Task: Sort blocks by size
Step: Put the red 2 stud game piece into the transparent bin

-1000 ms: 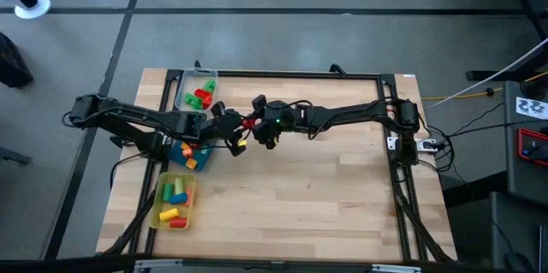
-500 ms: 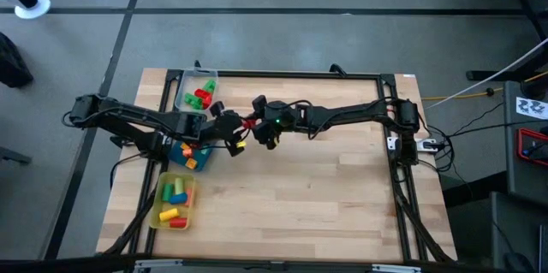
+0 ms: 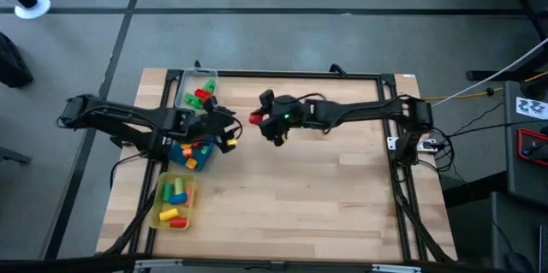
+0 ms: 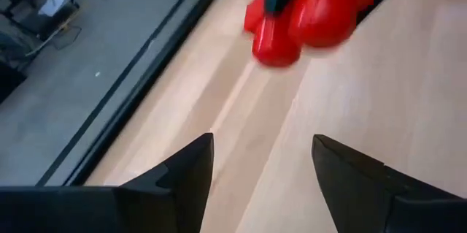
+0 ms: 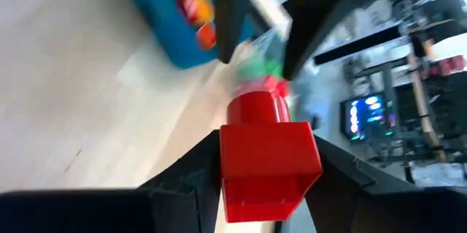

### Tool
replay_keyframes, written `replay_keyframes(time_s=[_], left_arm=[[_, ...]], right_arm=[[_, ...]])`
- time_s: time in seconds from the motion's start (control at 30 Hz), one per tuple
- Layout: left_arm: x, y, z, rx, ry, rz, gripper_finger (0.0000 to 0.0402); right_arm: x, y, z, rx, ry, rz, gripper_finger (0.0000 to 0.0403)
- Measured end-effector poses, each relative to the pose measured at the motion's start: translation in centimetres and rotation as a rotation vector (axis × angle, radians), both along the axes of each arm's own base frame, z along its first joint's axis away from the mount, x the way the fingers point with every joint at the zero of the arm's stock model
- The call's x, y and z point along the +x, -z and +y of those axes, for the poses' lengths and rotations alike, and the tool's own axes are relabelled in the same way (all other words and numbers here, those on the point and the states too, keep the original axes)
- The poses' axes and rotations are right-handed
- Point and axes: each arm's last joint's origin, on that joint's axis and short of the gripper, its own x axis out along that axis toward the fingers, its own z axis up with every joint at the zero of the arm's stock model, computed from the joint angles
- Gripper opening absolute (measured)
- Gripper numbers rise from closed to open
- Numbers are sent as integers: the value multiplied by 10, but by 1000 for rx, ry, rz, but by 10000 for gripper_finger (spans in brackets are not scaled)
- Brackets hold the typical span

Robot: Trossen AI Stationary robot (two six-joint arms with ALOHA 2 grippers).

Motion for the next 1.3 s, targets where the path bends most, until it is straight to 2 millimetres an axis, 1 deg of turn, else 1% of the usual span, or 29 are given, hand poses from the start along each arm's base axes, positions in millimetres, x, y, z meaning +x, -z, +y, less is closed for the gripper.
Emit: replay_keyframes(time_s=[0.1, 0.27, 0.37, 0.43, 0.5, 0.6, 0.7, 0.93, 1.03, 1.3], left_arm=[[-10, -15, 1, -5, 0, -91, 212], [-21, -38, 1, -16, 3, -276, 212], [-24, -49, 1, 1, 36, -348, 212], [-24, -53, -1, 20, 96, -370, 212], [-22, -58, -2, 42, 171, -391, 212], [-20, -60, -5, 68, 288, -393, 212], [-17, -60, -6, 88, 339, -379, 212], [-10, -56, -6, 61, 328, -386, 212], [-7, -54, -7, 19, 309, -399, 212], [6, -42, -7, 12, 309, -335, 212]], right_arm=[[-9, -28, 2, 6, -28, -105, 158], [-23, -71, 7, 80, -181, -324, 158], [-31, -94, 11, 152, -291, -450, 158], [-33, -100, 14, 203, -355, -494, 158], [-34, -102, 15, 233, -391, -503, 158], [-34, -100, 15, 245, -393, -485, 158], [-33, -96, 15, 260, -386, -458, 158], [-30, -88, 15, 298, -360, -403, 158], [-28, -84, 14, 341, -313, -393, 158], [-24, -78, 12, 432, -192, -387, 158]])
